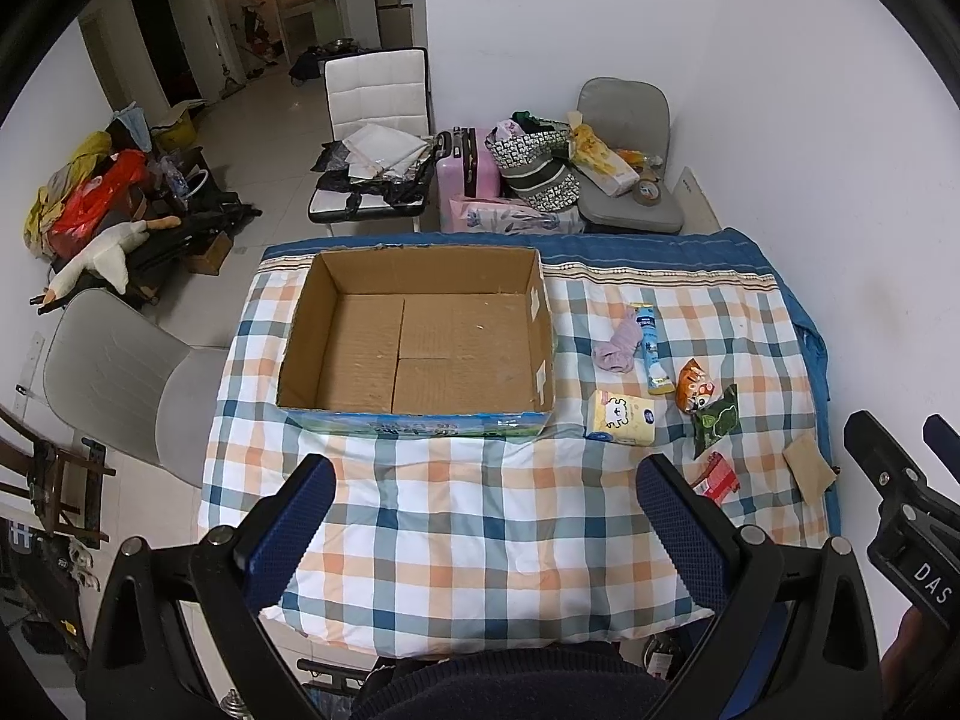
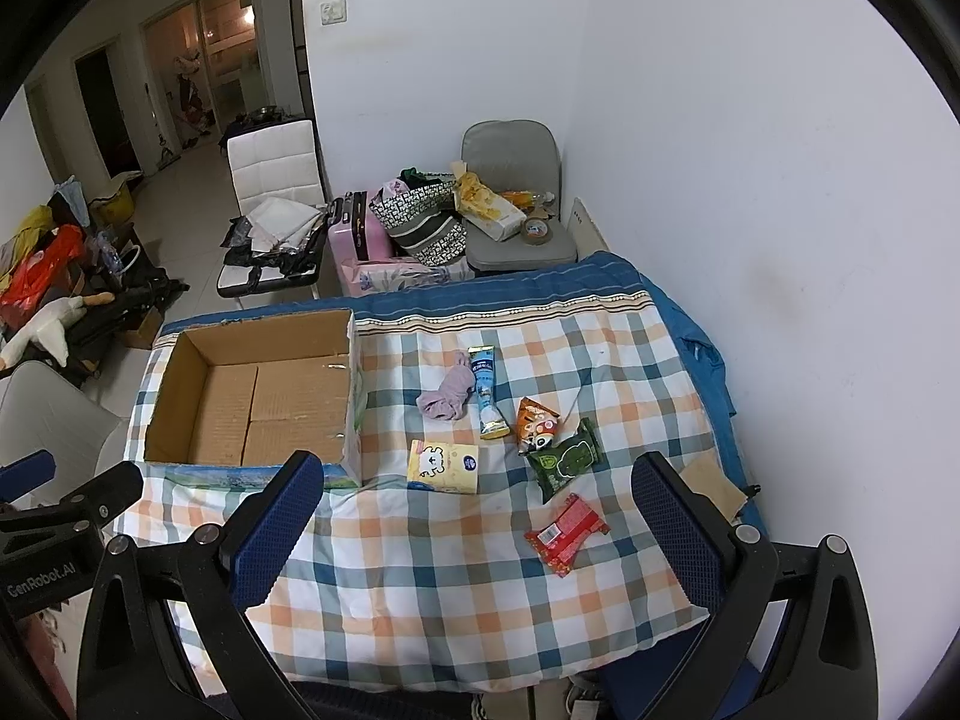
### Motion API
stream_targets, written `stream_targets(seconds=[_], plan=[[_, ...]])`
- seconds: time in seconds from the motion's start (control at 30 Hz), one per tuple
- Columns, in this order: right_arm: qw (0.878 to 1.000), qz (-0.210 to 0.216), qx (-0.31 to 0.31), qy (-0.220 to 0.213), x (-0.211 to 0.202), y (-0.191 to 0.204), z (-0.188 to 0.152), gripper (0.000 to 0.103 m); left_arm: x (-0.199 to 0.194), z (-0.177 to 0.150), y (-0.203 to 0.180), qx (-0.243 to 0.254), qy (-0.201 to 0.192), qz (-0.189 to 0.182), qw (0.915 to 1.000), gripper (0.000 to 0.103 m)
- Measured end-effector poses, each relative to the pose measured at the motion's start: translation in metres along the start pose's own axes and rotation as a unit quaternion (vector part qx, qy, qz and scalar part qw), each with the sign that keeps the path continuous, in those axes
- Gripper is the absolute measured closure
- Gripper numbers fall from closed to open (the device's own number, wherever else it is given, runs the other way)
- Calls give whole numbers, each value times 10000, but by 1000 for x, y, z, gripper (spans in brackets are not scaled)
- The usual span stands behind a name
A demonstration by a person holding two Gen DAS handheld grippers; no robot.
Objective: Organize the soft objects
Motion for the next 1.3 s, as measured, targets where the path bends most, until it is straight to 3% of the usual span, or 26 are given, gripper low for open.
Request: stream_targets(seconds=[0.2, 0.37, 0.53, 0.6, 0.87, 1.03, 1.2, 1.3], plan=[[10000, 7, 2, -3, 0, 0, 0, 0, 0, -1, -1, -3, -27, 8, 10000, 0], [9998, 166, 83, 63, 7, -4, 2, 0, 4, 17, -9, 61, -190, -8, 9998, 0], [9967, 413, 550, 434, 49, -30, 14, 0, 35, 58, -35, 502, -329, 36, 9982, 0], [9940, 518, 751, 601, 74, -45, 20, 0, 59, 74, -48, 685, -177, 59, 9975, 0], [9665, 831, 1992, 1390, 206, -144, 30, 0, 187, 136, -122, 1019, 993, -536, 9884, 0], [9419, 785, 2536, 2058, 292, -197, 19, 0, 271, 149, -183, 1347, 1821, -356, 9733, 1], [9076, 903, 2967, 2830, 366, -204, -28, 0, 342, 144, -206, 1241, 2706, -371, 9539, 1], [8927, 1034, 3167, 3035, 393, -200, -52, 0, 372, 139, -210, 1147, 2983, -328, 9470, 1]])
Point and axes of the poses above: each gripper's, at about its wrist camera, not at the fingertips, and x roughly the way its jaws point, y to its left, z to its top, the point moved 1 cm from there along x, roughly the way its jaws point, and after that the axes turned 15 degrees about y, right-handed, at the moved point
